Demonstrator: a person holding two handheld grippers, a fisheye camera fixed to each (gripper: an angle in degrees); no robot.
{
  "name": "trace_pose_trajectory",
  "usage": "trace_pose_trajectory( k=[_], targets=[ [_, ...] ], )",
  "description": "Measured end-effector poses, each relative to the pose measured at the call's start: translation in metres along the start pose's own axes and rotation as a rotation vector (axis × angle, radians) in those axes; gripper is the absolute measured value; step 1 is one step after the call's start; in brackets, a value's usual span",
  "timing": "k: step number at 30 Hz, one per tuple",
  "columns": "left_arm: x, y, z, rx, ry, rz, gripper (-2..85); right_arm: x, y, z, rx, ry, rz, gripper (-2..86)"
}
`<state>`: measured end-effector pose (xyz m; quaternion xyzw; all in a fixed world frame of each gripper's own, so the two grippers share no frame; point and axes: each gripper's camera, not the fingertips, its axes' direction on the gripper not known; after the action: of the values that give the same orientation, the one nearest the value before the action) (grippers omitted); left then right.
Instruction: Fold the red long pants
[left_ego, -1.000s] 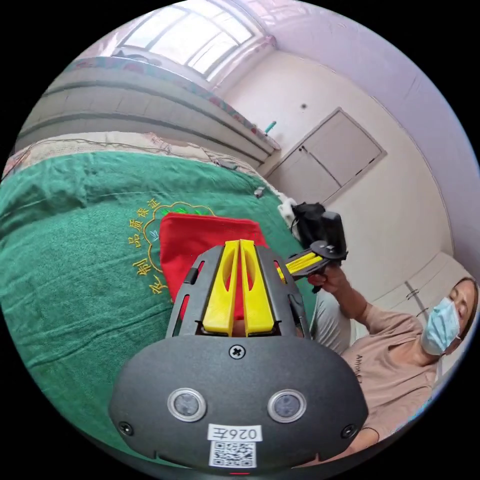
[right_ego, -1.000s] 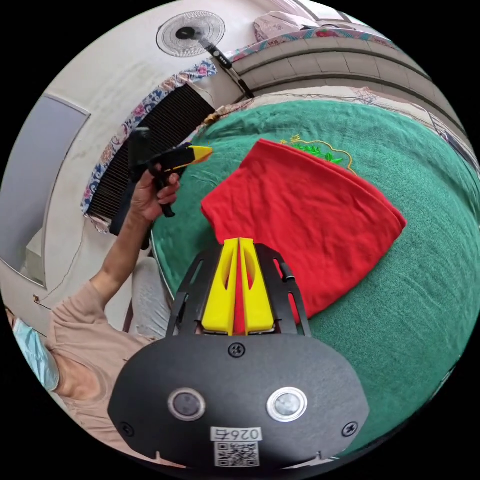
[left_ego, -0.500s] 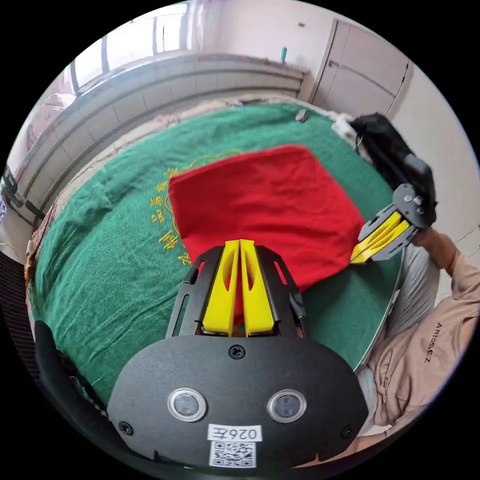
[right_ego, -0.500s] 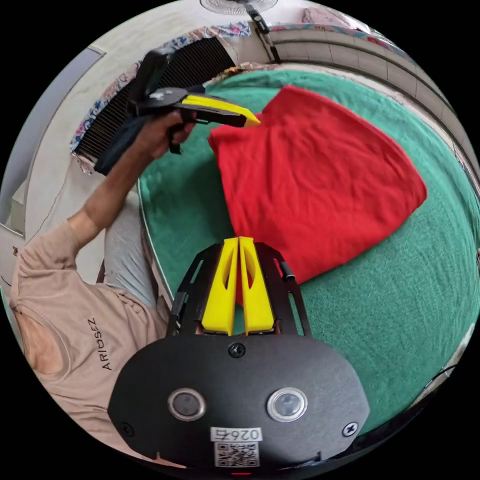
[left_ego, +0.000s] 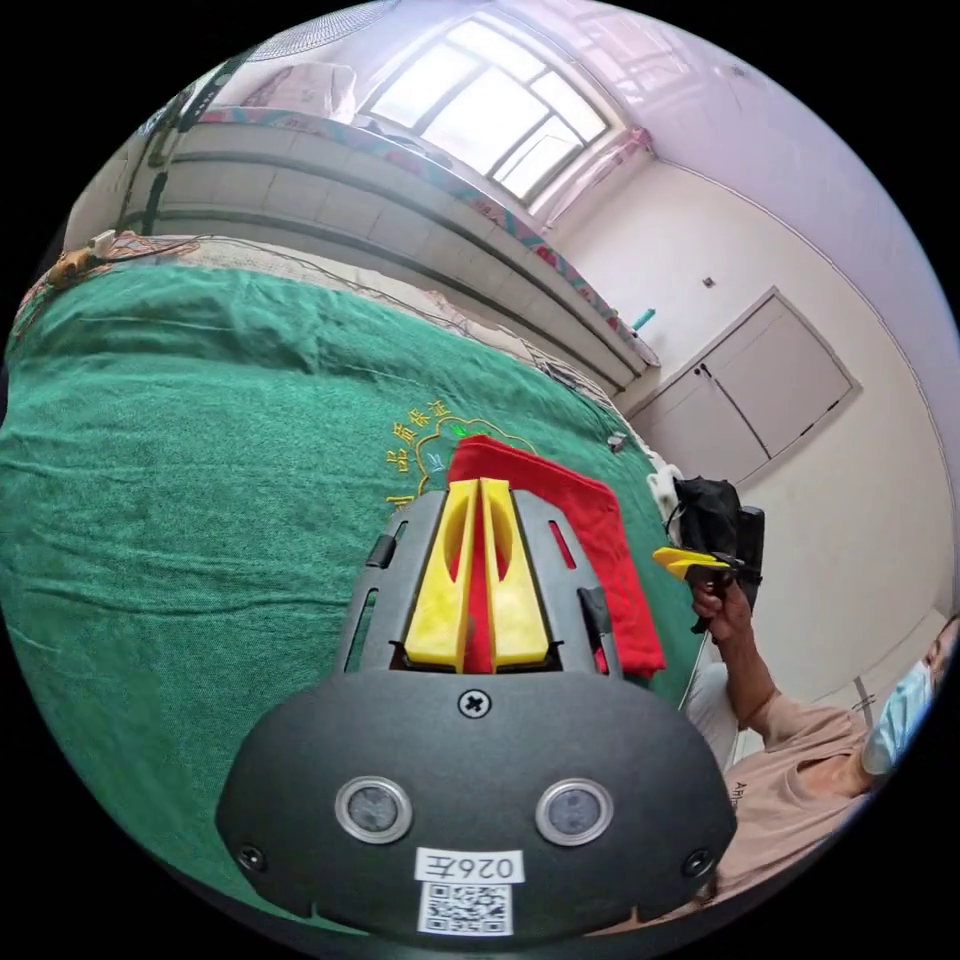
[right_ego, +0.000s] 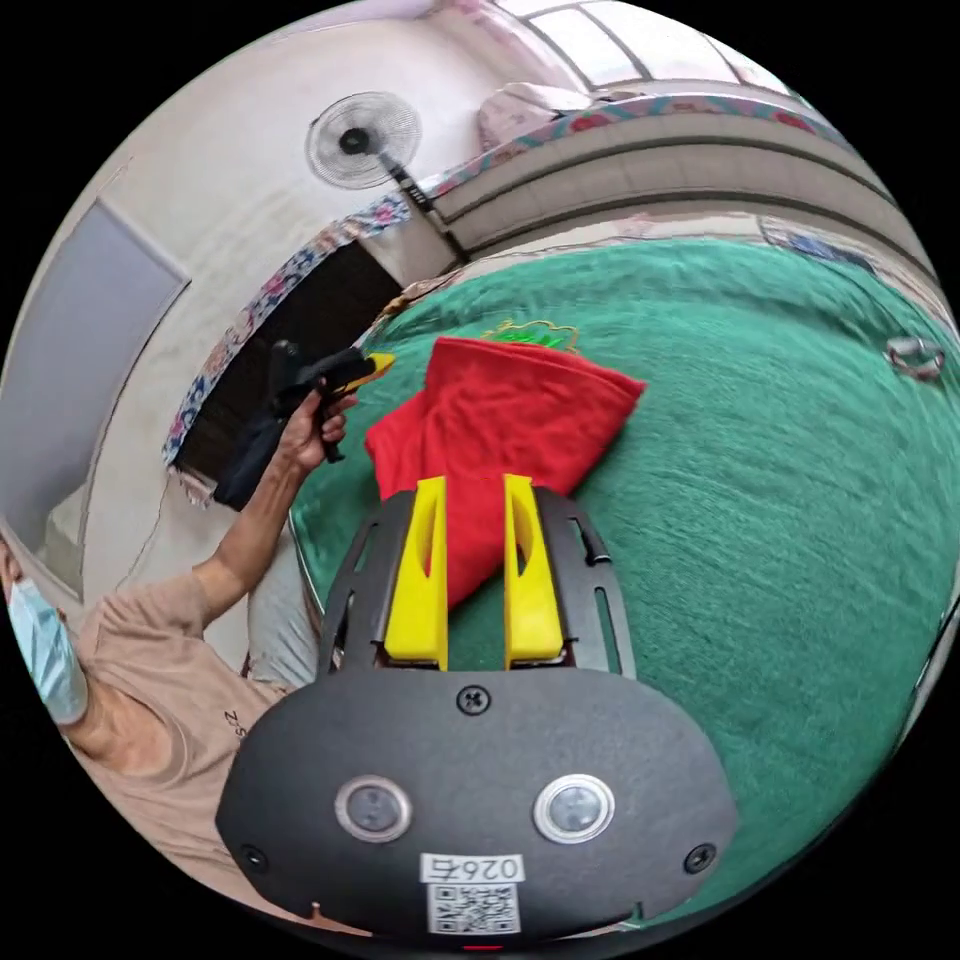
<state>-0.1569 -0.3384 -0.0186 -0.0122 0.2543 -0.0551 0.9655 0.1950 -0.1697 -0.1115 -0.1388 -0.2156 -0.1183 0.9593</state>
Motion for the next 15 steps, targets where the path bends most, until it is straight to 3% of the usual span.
trace_pose_trajectory(
  k=[5, 11, 15],
  targets=[
    [-0.014, -0.016, 0.052, -0.219, 0.056, -0.013, 10.5, 0.050, 0.001, -0.002, 0.030, -0.043, 0.183, 8.0],
    [-0.026, -0.022, 0.060, -0.166, 0.090, -0.028, 11.0, 0.083, -0.004, 0.017, 0.092, -0.160, 0.260, 9.3],
    [-0.037, -0.026, 0.066, -0.181, 0.131, -0.039, 8.7, 0.086, -0.007, 0.028, 0.135, -0.132, 0.267, 6.1]
  ],
)
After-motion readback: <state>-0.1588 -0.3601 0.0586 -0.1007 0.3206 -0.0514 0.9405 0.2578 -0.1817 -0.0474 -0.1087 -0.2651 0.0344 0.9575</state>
